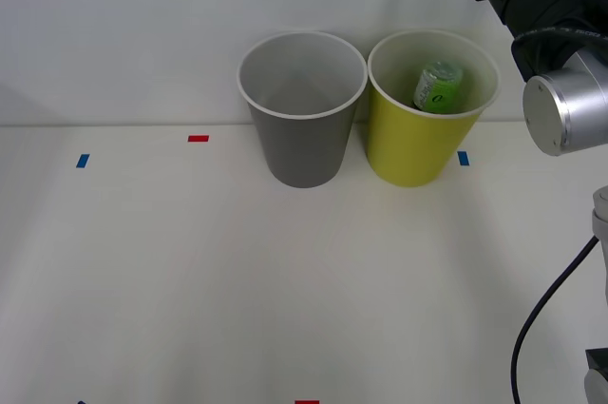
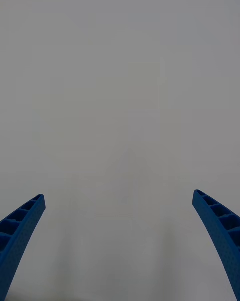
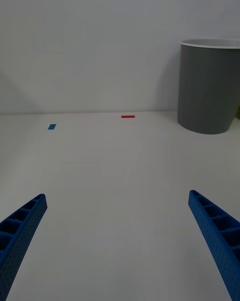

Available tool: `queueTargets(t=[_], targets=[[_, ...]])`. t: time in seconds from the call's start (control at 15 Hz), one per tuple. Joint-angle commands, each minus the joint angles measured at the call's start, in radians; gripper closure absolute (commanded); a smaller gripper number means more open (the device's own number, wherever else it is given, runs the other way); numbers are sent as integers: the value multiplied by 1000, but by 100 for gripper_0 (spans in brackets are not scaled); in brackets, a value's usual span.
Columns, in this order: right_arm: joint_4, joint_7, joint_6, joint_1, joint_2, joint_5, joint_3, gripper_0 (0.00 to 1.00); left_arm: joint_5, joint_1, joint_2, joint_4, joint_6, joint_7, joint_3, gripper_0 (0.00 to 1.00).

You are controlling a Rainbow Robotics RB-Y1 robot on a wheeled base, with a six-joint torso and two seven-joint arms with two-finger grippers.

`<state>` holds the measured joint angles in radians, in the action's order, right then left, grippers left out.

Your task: Put cans in the gray bin and PET bottles in the light green bin.

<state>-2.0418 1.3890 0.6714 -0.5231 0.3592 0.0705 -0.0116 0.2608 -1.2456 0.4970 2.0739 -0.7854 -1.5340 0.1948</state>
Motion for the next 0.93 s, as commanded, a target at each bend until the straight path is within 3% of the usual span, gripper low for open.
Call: queueTargets(t=[0.07, 0.73, 0.93], targets=[[-28, -1, 2, 17, 0, -5, -7, 0, 0, 0, 0, 0, 0, 0, 0, 3], [-383, 1, -3, 446, -43, -49, -87, 0, 0, 0, 0, 0, 0, 0, 0, 3], [-419, 1, -70, 557, -60, -77, -87, 0, 0, 0, 0, 0, 0, 0, 0, 3]])
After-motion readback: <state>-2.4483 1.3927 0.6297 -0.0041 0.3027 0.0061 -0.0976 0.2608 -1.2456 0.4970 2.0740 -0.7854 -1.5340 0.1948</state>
